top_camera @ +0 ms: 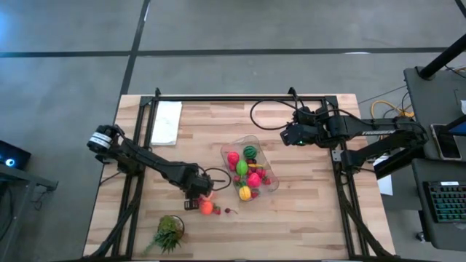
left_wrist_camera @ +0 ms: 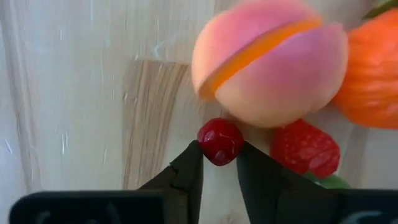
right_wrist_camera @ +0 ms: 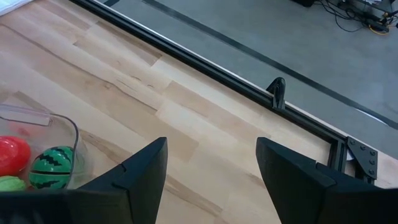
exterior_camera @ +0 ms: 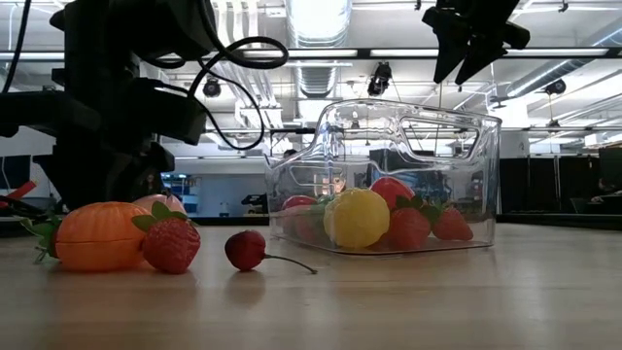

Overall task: Pick and placing Produce into tupperware
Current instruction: Put the red cherry into the transparent bin

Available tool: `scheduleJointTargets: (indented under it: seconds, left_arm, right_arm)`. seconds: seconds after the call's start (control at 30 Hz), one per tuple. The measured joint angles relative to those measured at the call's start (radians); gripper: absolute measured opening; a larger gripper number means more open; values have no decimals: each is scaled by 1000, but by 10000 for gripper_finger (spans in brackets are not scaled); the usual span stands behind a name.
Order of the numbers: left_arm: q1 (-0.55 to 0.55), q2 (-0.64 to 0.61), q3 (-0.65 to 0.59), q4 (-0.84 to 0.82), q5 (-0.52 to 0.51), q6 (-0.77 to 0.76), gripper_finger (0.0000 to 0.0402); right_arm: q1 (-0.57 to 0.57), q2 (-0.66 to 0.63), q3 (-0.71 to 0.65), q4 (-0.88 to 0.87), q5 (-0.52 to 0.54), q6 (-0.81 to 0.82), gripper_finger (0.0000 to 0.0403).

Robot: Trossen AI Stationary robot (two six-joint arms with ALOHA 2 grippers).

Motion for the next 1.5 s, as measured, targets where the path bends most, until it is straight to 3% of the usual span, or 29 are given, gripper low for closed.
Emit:
scheduleJointTargets:
  seconds: [0.33, 0.5, 0.8, 0.97, 1.13, 1.3, 1.5]
  left_arm:
    - [9, 1, 0, -3, -8, -8, 62]
    - [14, -18, 8, -80, -13, -8, 61]
    - [35, -196, 125, -221, -152, -8, 61]
    - [95, -311, 181, -84, -261, 10, 61]
    - [178, -355, 180, 200, -263, 75, 61]
    - [248, -289, 192, 380, -222, 104, 61]
    - [288, -137, 208, 430, -82, 96, 61]
  right_arm:
    - [0, 0, 0, 0, 0, 3, 237]
    - [0, 0, 0, 0, 0, 4, 237]
    - [0, 0, 0, 1, -1, 4, 237]
    - [0, 0, 0, 10, -1, 4, 237]
    - [0, 0, 0, 37, -1, 4, 237]
    - [0, 0, -2, 44, -4, 4, 237]
    - [0, 0, -2, 45, -26, 4, 237]
